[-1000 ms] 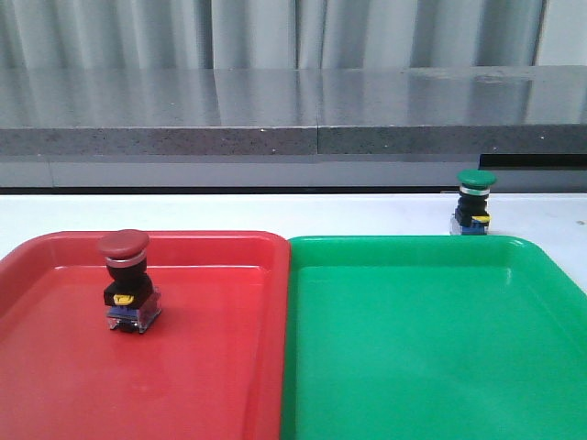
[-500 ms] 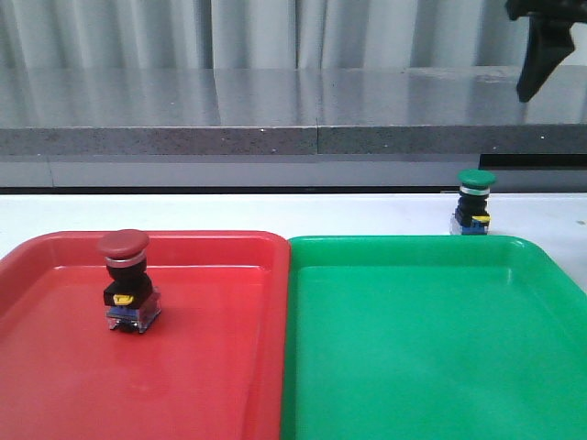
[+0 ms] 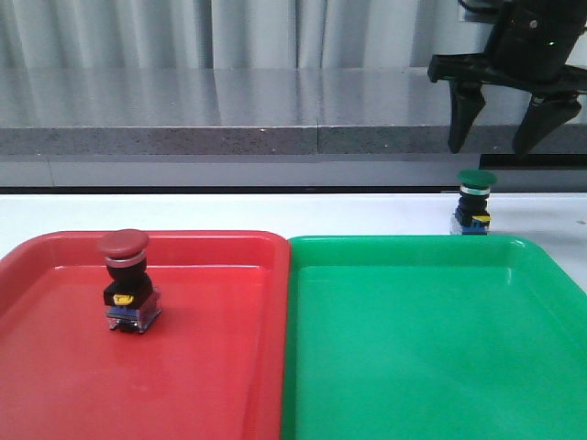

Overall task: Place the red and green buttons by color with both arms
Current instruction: 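Lower the right gripper onto the green push-button and grasp it, then carry the green push-button into the green tray with the right gripper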

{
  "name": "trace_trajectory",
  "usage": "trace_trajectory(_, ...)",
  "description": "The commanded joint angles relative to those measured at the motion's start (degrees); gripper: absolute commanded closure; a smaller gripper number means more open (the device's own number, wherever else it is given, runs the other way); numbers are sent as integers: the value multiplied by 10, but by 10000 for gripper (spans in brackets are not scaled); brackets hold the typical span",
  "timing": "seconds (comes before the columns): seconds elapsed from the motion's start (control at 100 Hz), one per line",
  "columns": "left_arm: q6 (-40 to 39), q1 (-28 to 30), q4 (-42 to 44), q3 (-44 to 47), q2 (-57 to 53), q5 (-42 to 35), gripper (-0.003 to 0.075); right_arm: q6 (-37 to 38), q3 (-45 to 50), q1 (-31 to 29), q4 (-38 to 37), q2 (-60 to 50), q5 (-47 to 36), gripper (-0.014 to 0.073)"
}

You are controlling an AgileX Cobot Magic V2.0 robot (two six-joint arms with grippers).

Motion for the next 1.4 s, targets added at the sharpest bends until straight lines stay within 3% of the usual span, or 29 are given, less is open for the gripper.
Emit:
trace_trajectory(0.0,-5,-1,0,7,-19,-45,741,-1,-41,1,7,-7,10,62)
trace_trajectory(0.39,-5,-1,0,7,-19,-45,741,-1,-65,1,34,53,29,67)
trace_trajectory(0.7,-5,-1,0,7,-19,-45,741,-1,-65,0,34,55,30,323)
trace_trajectory(1.39,-5,-1,0,7,-19,-45,741,6,-82,1,38,-70,106,324)
